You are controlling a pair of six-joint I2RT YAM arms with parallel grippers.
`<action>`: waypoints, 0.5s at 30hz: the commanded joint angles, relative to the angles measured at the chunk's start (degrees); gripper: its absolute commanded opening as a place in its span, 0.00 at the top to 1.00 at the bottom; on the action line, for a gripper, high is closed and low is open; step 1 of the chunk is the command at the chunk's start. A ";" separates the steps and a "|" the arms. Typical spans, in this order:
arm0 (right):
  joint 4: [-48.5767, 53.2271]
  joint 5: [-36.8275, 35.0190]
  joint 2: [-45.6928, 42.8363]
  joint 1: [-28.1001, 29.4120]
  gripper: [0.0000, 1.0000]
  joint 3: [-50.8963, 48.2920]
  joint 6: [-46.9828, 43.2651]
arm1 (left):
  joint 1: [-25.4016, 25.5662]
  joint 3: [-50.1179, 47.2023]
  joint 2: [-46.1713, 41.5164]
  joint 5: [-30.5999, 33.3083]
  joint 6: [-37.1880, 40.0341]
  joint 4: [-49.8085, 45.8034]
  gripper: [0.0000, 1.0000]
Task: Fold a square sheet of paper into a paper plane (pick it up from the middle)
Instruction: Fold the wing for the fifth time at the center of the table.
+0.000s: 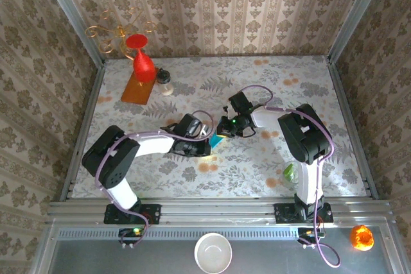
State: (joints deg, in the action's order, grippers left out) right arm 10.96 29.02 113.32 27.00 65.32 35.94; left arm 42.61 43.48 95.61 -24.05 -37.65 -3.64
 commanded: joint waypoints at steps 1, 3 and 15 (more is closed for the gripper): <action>6.64 -7.15 4.06 -0.46 0.92 -1.40 -0.84 | -1.27 -5.06 -2.48 -0.59 0.57 -9.09 1.00; 6.48 -6.87 3.95 -0.46 0.92 -1.40 -0.74 | -2.03 -6.37 -4.80 -1.29 0.56 -8.77 1.00; 6.38 -5.68 3.64 -0.46 0.91 -0.64 -0.11 | -0.94 -0.73 -11.68 5.80 2.18 -8.49 0.84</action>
State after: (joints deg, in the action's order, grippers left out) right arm 11.11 29.10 113.32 27.00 65.47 35.97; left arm 40.75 39.97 83.66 -22.57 -37.28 -11.16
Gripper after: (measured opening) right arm 0.087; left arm 0.140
